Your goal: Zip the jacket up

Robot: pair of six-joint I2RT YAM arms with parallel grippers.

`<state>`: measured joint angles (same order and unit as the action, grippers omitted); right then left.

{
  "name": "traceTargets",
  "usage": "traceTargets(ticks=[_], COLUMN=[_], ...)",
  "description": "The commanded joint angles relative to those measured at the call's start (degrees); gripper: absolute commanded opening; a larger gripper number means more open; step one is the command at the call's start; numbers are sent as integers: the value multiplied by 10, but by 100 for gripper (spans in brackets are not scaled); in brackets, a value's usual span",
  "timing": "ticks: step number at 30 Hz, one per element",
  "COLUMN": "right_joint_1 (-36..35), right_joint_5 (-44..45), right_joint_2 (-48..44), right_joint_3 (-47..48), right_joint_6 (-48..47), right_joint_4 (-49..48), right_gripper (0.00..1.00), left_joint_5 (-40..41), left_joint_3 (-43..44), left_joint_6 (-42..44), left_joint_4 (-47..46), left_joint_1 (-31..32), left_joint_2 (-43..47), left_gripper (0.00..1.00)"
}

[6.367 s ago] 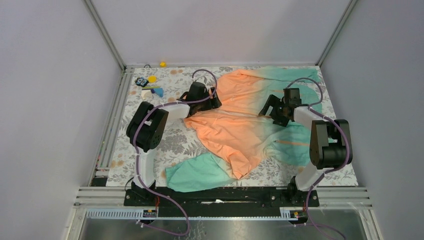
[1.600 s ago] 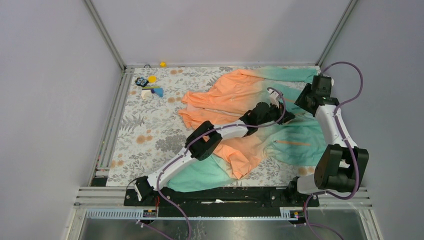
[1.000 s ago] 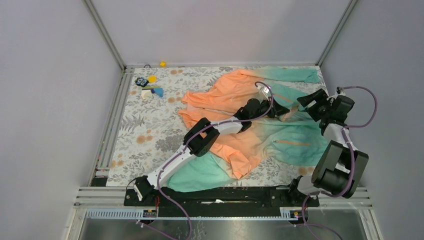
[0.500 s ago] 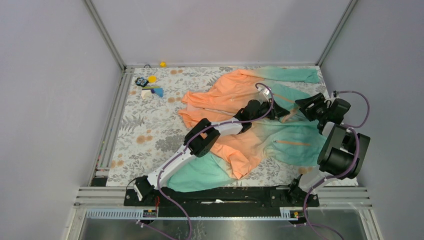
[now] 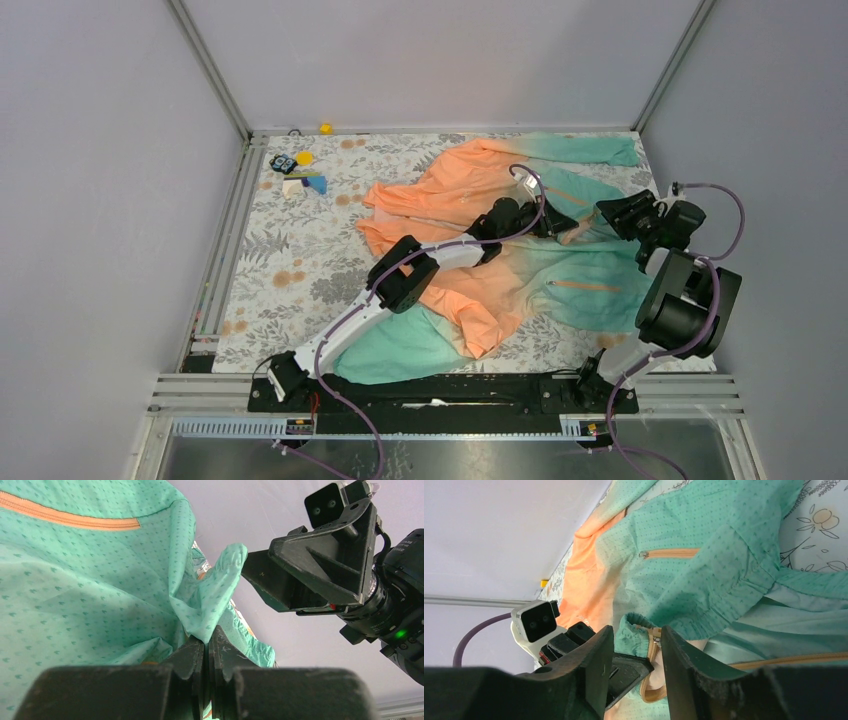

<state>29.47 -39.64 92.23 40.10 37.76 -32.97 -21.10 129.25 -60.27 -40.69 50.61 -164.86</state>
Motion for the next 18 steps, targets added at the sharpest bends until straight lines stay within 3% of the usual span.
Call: traceTargets(ticks=[1, 7, 18], right_joint_1=[1, 1, 1], right_joint_5=[-19, -22, -59], right_joint_2=[14, 30, 52], right_joint_3=[-5, -10, -11], right_joint_6=[6, 7, 50], right_joint_4=[-56, -63, -139], right_gripper=[46, 42, 45], left_joint_5=[-14, -19, -25], left_joint_3=[14, 14, 4], left_joint_6=[-7, -16, -35], left_joint_4=[-44, -48, -67], left_joint_1=[-4, -5, -6], left_joint_2=[8, 9, 10], left_gripper=[4, 4, 3])
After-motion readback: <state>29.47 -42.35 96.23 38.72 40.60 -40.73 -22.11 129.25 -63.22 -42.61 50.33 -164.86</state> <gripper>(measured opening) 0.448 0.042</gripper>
